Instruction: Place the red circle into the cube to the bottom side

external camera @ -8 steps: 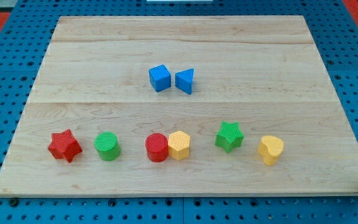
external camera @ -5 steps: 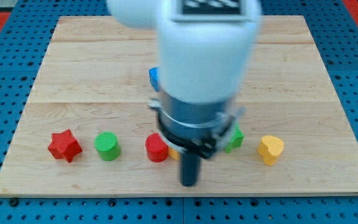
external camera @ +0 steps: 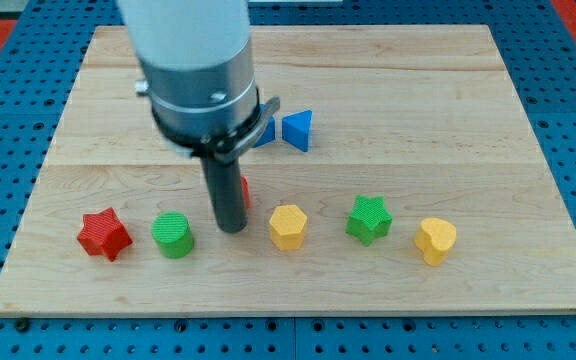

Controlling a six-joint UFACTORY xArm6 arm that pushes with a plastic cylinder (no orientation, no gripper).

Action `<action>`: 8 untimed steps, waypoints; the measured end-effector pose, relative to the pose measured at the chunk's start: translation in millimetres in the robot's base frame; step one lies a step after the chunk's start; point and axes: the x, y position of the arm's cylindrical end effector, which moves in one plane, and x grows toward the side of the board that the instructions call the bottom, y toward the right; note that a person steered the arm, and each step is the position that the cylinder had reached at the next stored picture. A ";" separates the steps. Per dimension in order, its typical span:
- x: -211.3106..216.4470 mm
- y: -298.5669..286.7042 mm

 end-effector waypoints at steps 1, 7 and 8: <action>-37.2 0.0; -72.2 20.6; -72.2 20.6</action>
